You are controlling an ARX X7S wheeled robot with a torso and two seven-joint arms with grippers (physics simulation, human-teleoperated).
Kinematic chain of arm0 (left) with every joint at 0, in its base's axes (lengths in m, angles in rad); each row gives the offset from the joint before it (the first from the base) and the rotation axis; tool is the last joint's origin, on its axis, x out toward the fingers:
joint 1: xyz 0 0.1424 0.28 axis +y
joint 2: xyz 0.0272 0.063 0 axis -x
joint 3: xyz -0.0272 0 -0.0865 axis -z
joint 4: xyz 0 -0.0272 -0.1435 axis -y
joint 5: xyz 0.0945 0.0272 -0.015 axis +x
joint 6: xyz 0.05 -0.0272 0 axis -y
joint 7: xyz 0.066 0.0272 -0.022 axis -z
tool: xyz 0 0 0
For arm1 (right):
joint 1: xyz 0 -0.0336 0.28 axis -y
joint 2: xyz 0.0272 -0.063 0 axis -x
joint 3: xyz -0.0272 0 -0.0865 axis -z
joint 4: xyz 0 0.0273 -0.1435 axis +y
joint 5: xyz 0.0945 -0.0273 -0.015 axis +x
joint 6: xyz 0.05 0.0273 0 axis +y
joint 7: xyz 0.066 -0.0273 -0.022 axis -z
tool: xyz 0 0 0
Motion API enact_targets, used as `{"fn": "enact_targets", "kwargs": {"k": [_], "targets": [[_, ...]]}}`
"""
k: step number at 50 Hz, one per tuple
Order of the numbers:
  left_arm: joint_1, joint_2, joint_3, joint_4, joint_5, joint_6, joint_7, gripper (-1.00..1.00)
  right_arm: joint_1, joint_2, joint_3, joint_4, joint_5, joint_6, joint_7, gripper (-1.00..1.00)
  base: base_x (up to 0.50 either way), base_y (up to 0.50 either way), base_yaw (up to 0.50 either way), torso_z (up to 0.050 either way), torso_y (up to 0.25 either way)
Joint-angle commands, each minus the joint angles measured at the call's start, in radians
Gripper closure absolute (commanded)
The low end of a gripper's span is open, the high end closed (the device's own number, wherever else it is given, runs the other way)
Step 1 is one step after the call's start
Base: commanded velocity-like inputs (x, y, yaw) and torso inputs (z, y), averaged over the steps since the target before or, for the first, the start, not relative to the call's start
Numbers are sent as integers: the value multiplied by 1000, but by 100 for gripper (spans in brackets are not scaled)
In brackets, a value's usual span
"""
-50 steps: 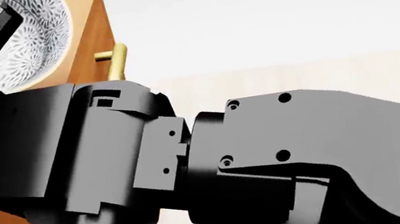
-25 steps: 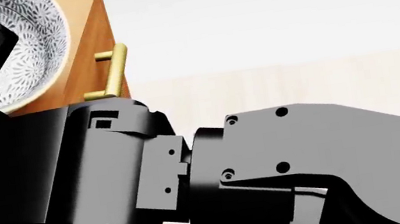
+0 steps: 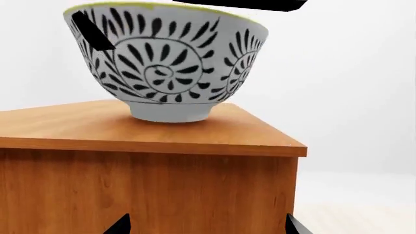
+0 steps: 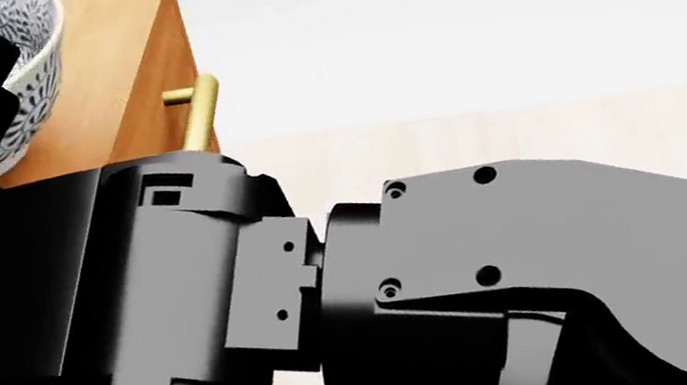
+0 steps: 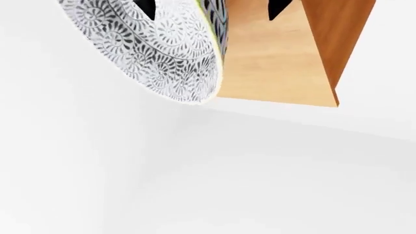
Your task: Close the top drawer of the cabinet and put the bowl on top of it.
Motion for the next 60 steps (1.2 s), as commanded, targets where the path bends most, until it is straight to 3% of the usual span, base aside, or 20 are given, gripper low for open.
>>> {"fn": "enact_targets", "kwargs": {"k": [1, 9, 14, 25, 42, 54, 60], "targets": [[0, -3, 4, 9, 0, -3, -5, -100, 54, 0, -1, 0, 38, -9, 20, -100, 0, 0, 0, 0, 0], [4, -3, 6, 4, 2, 3, -6, -100, 89, 10, 18, 28, 50, -26, 19, -100, 0, 0, 0, 0, 0], [4, -5, 8, 8, 3, 3, -7, -100, 144, 83, 69, -27, 70, -33, 28, -100, 0, 0, 0, 0, 0], [18, -15, 2, 36, 5, 3, -21, -100, 319, 361, 247, -325, 122, -43, 237, -100, 0, 0, 0, 0, 0], [27, -24, 7, 68, 9, 2, -32, -100, 420, 710, 270, -657, 121, 89, 427, -100, 0, 0, 0, 0, 0], [22, -27, 13, 77, 12, -6, -37, -100, 258, 985, 245, -890, 32, 32, 543, -100, 0, 0, 0, 0, 0], [23, -28, 12, 78, 11, -5, -39, -100, 24, 1116, 155, -1031, -174, -70, 656, -100, 0, 0, 0, 0, 0]]}}
